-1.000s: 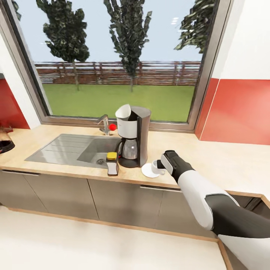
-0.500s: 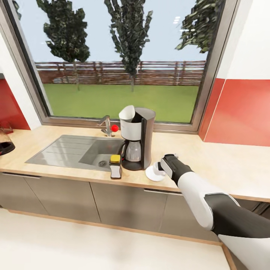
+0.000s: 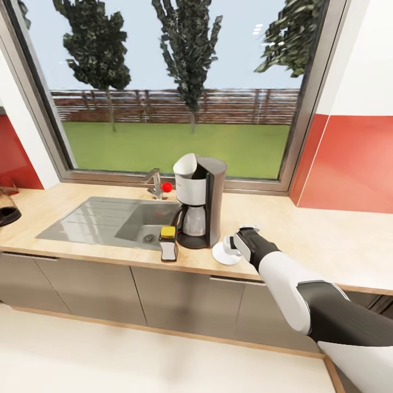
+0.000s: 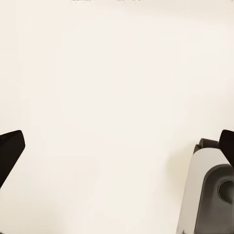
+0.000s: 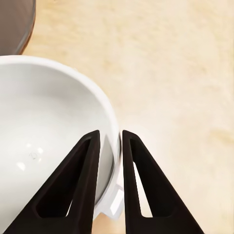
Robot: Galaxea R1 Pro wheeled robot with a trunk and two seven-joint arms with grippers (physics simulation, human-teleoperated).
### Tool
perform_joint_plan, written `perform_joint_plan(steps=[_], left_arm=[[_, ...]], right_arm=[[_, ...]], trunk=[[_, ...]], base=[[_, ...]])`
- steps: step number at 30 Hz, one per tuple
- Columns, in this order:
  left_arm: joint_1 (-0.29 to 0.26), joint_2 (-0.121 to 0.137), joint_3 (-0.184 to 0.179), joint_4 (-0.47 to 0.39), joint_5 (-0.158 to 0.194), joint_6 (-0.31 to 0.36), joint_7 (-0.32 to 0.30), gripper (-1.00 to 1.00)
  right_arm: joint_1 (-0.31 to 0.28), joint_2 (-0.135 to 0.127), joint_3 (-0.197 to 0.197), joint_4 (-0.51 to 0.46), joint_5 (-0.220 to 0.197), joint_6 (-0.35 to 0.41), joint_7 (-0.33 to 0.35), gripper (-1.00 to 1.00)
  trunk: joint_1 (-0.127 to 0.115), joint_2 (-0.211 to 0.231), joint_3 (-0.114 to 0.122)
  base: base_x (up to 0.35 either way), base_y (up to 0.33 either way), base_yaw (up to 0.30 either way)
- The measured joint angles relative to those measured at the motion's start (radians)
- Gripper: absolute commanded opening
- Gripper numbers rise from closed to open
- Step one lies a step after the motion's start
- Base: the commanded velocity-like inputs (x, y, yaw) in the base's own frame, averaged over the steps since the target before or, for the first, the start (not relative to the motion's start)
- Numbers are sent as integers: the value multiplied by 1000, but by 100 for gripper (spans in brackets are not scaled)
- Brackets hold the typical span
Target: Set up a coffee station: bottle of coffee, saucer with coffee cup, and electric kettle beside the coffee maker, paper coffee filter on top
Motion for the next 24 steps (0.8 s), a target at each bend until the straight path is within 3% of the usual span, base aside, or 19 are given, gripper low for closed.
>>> perform_joint_plan(steps=[4,12,24], left_arm=[[0,0,0,1,0,0,-1,100],[0,0,0,2,0,0,-2,100],[0,0,0,2,0,0,-5,100]], right_arm=[[0,0,0,22,6,-3,-1,-100],[0,-2,-1,58,77,-53,-6,-100],[0,-2,-1,120,89,-99,-6,-100]], trunk=[[0,0,0],[0,0,0],[0,0,0]], base=[[181,31,0],[34,6,0],[13,11,0]])
